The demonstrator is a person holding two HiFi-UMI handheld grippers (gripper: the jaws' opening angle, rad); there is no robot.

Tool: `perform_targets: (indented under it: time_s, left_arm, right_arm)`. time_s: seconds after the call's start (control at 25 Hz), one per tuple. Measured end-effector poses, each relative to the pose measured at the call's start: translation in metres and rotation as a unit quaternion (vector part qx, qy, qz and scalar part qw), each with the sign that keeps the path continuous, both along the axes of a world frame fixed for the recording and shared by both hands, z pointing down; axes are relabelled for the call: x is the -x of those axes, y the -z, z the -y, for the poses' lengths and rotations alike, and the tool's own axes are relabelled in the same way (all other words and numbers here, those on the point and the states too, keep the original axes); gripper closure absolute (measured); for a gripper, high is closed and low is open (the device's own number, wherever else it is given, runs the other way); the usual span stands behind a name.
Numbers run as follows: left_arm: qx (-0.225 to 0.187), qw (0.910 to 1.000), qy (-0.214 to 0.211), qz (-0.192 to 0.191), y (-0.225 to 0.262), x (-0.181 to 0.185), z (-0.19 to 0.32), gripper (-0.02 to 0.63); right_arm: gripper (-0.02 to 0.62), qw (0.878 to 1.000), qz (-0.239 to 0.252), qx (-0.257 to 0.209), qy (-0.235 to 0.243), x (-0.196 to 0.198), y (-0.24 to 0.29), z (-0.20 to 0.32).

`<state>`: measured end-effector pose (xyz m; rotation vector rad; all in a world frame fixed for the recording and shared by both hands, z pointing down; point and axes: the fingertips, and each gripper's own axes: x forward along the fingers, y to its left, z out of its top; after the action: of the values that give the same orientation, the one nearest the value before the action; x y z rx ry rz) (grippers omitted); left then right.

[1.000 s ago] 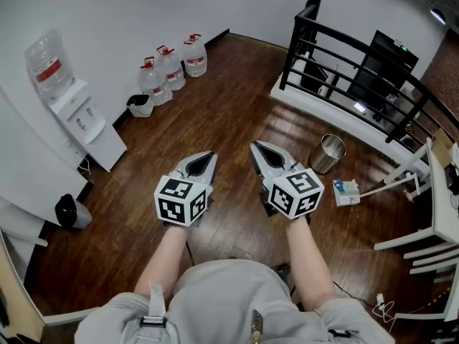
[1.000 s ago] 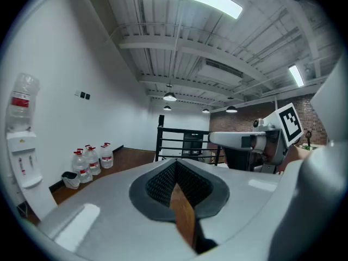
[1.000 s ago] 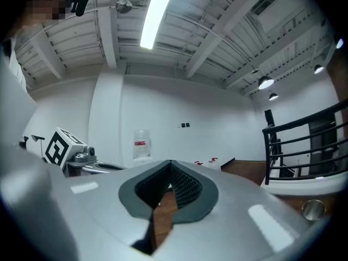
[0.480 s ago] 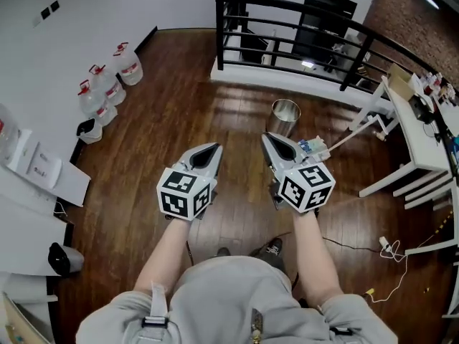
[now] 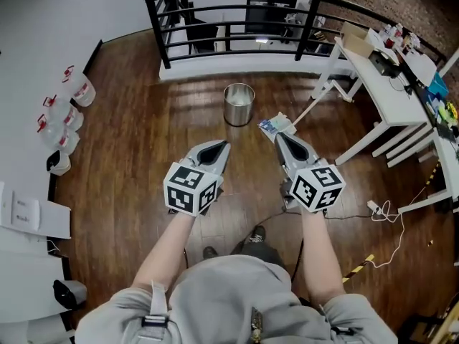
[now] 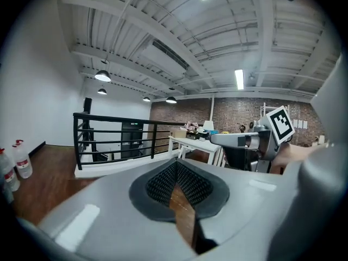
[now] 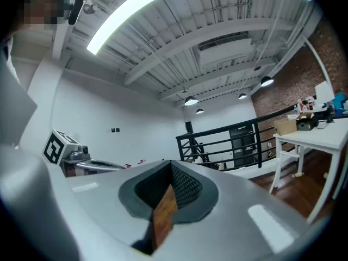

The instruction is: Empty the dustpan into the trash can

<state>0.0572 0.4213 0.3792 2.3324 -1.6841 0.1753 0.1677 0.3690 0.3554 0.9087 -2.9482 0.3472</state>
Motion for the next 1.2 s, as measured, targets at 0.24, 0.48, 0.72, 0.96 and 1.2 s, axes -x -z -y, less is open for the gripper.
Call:
perform_targets:
  time_s: [0.24,0.48,0.72,0.96,1.2]
  left_arm:
    - [0.007,0.9992,-0.039,-0.006,-0.017,-0.077,0.078,0.603]
    - [0.019,0.9979,-0.061,-0.009,-0.027,-0.123,0.130,0.603]
    - [0.033,0.9959,-0.084,-0.008,-0.040,-0.121,0.187,0.603]
    - [0.029,0.9903,-0.136,-0.005,-0.050,-0.098,0.274,0.603]
    - [0.032,0.9783,-0.205,0.004,-0.057,-0.075,0.357,0.603]
  right_arm:
    - [0.595,0.999,-0.024,-0.016,-0.022,-0.072,-0.013,0.067]
    - [0.595,0.999,-0.006,-0.006,-0.039,-0.117,-0.019,0.125]
    - [0.595,0.997,-0.013,0.010,-0.076,-0.123,-0.035,0.181]
    - [0.595,0.992,-0.025,0.032,-0.121,-0.105,-0.060,0.256]
    - [0.595,0.978,-0.036,0.047,-0.200,-0.088,-0.074,0.324]
